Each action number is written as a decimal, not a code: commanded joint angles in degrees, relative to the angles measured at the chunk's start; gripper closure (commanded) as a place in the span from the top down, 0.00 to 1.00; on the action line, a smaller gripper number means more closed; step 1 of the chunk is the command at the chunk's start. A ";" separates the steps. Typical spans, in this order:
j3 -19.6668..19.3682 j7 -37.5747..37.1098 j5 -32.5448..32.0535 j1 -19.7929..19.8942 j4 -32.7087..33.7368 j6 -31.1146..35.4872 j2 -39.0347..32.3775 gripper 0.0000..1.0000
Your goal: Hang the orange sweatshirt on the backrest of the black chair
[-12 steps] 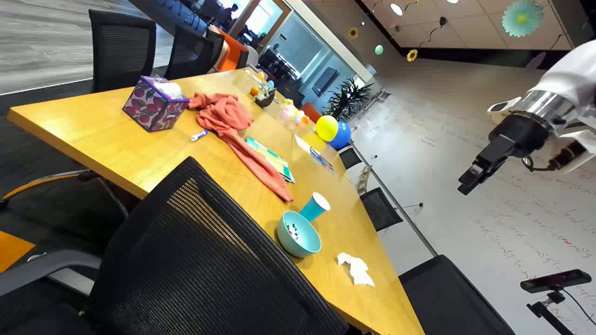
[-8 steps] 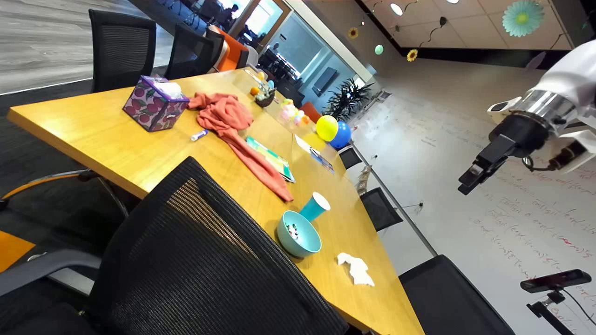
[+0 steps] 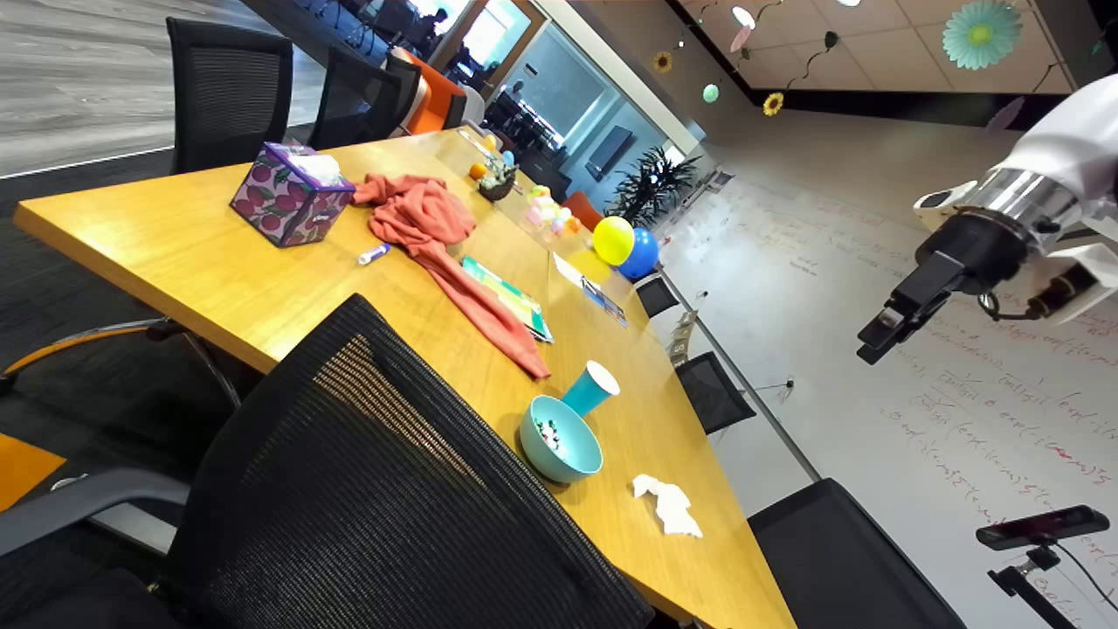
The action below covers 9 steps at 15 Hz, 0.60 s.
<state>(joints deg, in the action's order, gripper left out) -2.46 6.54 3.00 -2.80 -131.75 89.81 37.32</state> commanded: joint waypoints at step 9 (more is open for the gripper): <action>3.07 -6.61 -8.02 2.25 11.54 32.33 -25.10 1.00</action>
<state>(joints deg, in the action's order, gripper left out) -0.43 3.64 -2.65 -2.39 -126.45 115.48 21.18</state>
